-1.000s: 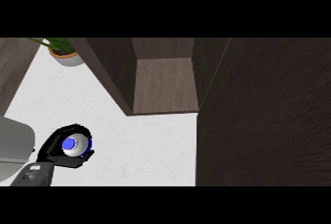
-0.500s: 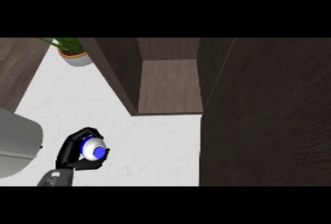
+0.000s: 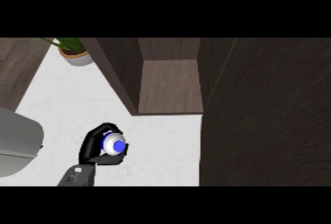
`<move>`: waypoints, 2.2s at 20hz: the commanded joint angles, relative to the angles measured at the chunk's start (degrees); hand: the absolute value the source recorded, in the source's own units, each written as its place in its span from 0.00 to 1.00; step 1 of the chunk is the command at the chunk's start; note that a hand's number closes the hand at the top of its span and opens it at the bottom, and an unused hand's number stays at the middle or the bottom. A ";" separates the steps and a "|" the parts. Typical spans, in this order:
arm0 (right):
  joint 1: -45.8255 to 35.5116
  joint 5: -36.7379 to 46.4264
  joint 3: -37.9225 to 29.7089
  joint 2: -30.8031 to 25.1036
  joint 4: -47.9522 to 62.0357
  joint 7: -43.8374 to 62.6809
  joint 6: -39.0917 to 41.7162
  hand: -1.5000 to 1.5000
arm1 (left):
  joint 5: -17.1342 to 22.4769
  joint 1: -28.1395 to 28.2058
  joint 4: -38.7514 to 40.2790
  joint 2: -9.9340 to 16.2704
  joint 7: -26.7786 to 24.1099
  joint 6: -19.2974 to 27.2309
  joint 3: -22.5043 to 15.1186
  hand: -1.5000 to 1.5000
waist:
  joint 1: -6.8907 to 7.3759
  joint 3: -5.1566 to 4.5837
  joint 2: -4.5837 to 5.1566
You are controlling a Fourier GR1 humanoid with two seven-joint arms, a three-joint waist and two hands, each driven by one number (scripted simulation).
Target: Pick up the bottled water, place it into the cabinet and close the cabinet
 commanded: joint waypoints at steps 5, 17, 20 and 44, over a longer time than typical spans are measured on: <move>1.93 -3.05 -1.71 -2.17 -7.51 2.74 0.32 0.00 | 15.07 -3.11 -7.50 -4.57 10.59 8.38 -15.64 1.00 | -0.93 -0.78 0.33; 3.23 -4.22 -4.15 -2.04 -5.03 -1.45 0.72 0.00 | 27.17 -14.53 -17.44 -4.66 30.26 30.23 -31.76 1.00 | -1.44 -0.74 0.61; 1.89 -7.57 -7.92 -2.12 -5.77 -0.56 0.38 0.00 | 26.20 -19.95 -17.15 -4.66 34.18 33.30 -31.09 1.00 | -0.73 -0.69 0.67; 4.41 -5.74 -8.76 -1.67 -1.86 -6.57 6.40 0.00 | 24.57 -47.50 23.64 -4.61 35.08 51.65 -26.15 0.00 | -3.92 -0.75 1.88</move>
